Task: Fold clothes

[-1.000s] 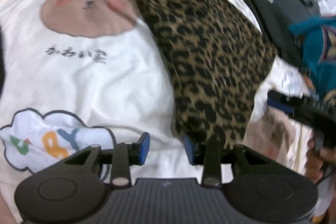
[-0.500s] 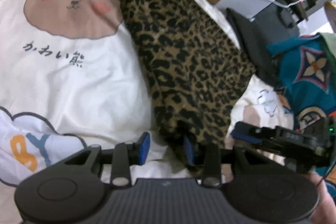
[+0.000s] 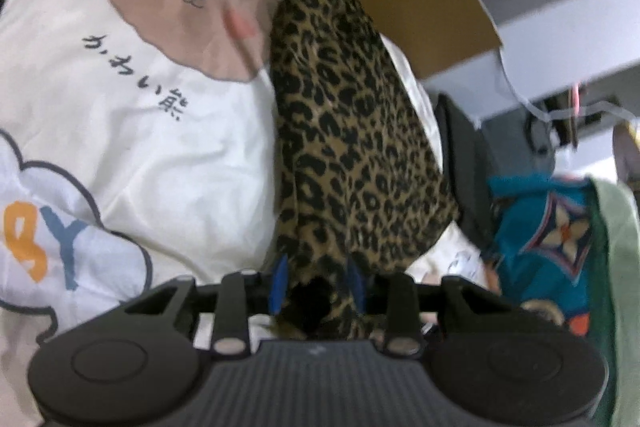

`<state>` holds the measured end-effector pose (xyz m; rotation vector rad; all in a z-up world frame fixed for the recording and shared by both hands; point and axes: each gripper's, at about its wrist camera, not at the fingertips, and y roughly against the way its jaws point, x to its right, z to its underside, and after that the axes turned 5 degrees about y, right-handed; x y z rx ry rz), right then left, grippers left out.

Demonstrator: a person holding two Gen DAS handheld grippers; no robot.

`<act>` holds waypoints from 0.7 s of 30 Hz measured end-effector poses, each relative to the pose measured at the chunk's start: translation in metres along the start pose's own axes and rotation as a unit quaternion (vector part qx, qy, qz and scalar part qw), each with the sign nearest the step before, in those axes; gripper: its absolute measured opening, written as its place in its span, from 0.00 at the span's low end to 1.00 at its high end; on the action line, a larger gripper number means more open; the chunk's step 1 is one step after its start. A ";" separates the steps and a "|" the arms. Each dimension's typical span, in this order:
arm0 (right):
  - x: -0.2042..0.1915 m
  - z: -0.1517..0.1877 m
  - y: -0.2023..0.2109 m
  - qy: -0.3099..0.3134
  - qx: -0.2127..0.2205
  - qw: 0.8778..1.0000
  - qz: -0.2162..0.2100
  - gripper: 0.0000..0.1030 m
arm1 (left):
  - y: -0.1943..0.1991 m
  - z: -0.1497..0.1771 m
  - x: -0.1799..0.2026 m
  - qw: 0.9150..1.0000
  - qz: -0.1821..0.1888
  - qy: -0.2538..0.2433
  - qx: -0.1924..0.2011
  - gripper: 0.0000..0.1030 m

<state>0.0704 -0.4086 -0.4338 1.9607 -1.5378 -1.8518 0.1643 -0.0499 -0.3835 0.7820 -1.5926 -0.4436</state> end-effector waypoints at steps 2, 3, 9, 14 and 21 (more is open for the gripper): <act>-0.003 0.003 -0.008 -0.003 -0.013 1.000 -0.011 0.26 | -0.003 -0.003 -0.002 1.000 -0.004 0.012 0.004 0.50; -0.004 0.004 -0.011 -0.006 -0.016 1.000 -0.014 0.25 | -0.006 -0.004 -0.003 1.000 -0.006 0.016 0.004 0.51; -0.003 0.010 -0.019 -0.022 -0.025 0.999 -0.027 0.07 | -0.032 -0.005 -0.013 0.999 -0.003 0.040 -0.026 0.52; -0.009 0.012 -0.020 -0.019 -0.028 0.999 -0.035 0.04 | -0.042 0.001 -0.019 0.996 0.030 0.066 -0.046 0.49; -0.014 0.018 -0.028 -0.005 -0.042 0.999 -0.029 0.03 | -0.044 0.011 -0.024 0.993 0.046 0.095 -0.048 0.40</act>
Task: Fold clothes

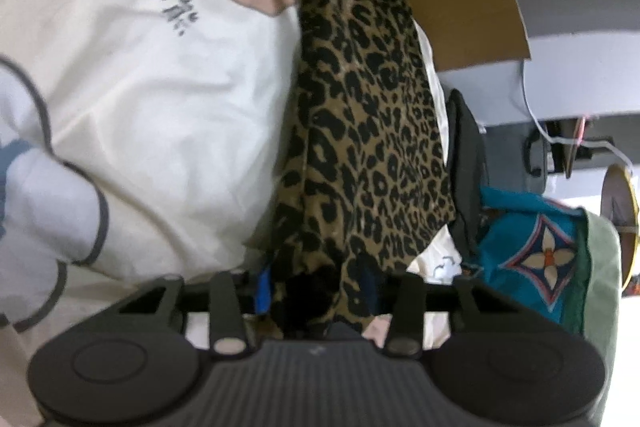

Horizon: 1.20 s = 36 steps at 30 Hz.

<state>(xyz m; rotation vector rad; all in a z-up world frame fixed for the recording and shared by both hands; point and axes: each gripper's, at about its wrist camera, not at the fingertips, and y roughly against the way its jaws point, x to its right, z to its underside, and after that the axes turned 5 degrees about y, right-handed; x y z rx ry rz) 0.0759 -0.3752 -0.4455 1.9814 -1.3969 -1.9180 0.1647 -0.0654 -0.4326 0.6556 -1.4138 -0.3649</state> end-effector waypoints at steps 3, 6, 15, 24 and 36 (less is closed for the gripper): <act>0.000 0.000 0.001 -0.004 -0.001 1.000 -0.005 0.02 | -0.001 0.003 -0.001 1.000 0.003 0.008 0.002 0.40; -0.002 0.000 0.001 -0.006 -0.004 1.000 -0.014 0.02 | 0.001 0.008 0.001 1.000 -0.001 0.012 0.009 0.42; -0.002 0.000 0.001 0.001 -0.021 1.000 -0.009 0.06 | -0.002 0.013 0.006 0.999 -0.023 0.025 0.015 0.07; 0.045 -0.036 0.068 -0.056 0.105 0.992 0.029 0.46 | 0.019 0.014 -0.009 0.998 -0.010 0.054 0.034 0.05; 0.104 -0.101 0.107 -0.081 0.229 0.966 0.087 0.46 | 0.012 0.014 0.000 0.999 -0.027 0.023 0.013 0.08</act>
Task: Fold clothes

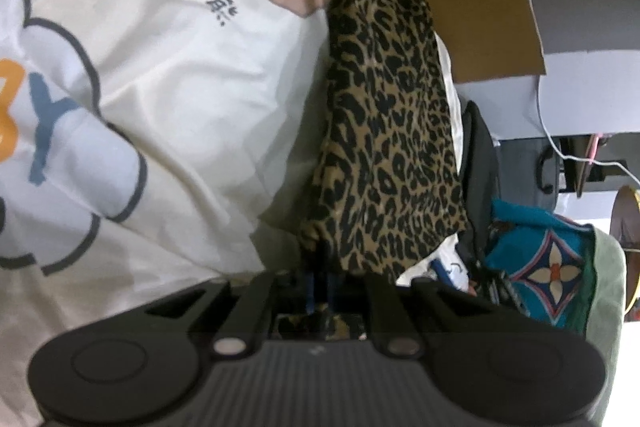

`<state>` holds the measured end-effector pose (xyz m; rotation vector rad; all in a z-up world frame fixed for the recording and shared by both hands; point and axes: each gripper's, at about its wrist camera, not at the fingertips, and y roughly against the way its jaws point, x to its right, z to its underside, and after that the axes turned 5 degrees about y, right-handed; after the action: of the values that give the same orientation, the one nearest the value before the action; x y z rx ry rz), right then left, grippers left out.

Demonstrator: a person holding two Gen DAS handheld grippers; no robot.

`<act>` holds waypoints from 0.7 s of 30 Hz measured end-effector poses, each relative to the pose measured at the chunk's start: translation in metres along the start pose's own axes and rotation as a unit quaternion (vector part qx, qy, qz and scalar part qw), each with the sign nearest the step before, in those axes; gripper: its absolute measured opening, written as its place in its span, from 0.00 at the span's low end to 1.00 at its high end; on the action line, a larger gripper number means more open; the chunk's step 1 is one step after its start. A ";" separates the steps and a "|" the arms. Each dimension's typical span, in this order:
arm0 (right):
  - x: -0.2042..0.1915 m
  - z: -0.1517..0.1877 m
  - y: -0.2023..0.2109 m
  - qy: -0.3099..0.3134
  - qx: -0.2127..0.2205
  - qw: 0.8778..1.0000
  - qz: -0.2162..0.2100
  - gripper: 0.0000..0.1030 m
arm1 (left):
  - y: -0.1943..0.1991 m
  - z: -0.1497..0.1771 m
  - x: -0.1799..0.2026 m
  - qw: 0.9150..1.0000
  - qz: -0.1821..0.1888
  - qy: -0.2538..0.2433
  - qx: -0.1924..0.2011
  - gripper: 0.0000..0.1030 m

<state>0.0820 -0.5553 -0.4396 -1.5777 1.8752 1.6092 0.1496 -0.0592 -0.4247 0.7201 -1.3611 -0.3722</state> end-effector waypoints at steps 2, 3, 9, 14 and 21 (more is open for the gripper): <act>0.001 -0.010 -0.007 0.007 0.008 1.000 0.006 0.46 | -0.002 0.000 -0.001 1.000 -0.001 0.008 0.000 0.20; 0.001 -0.015 -0.010 0.011 0.011 1.000 0.009 0.46 | -0.003 0.001 -0.002 1.000 0.001 0.012 0.002 0.21; 0.001 -0.036 -0.030 0.028 0.002 0.999 0.022 0.46 | -0.001 0.004 -0.008 1.000 0.018 0.021 0.007 0.25; 0.004 -0.044 -0.041 0.023 -0.001 1.000 0.011 0.46 | 0.004 0.009 -0.023 0.998 0.037 0.047 0.006 0.25; 0.009 -0.055 -0.042 -0.005 0.024 0.999 -0.045 0.42 | 0.001 0.017 -0.034 0.996 0.054 0.068 0.002 0.25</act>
<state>0.1362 -0.5978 -0.4496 -1.6066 1.7968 1.5206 0.1269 -0.0414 -0.4485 0.6597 -1.2668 -0.2310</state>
